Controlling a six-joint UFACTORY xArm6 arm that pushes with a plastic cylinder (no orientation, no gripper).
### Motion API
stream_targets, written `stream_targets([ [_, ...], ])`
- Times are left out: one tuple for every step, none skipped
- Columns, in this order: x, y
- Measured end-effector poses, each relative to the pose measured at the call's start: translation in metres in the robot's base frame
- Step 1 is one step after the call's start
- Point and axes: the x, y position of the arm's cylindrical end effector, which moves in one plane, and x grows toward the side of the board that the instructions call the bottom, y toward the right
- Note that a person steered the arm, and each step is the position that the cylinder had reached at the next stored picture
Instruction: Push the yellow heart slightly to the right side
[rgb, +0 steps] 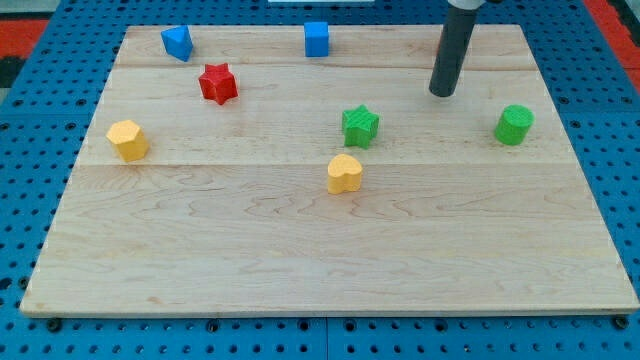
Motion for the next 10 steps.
stream_targets([
  [-0.017, 0.000],
  [-0.018, -0.022],
  [-0.018, -0.087],
  [-0.006, -0.151],
  [0.052, -0.152],
  [0.119, -0.151],
  [0.140, -0.151],
  [0.140, -0.157],
  [0.140, -0.131],
  [0.136, -0.130],
])
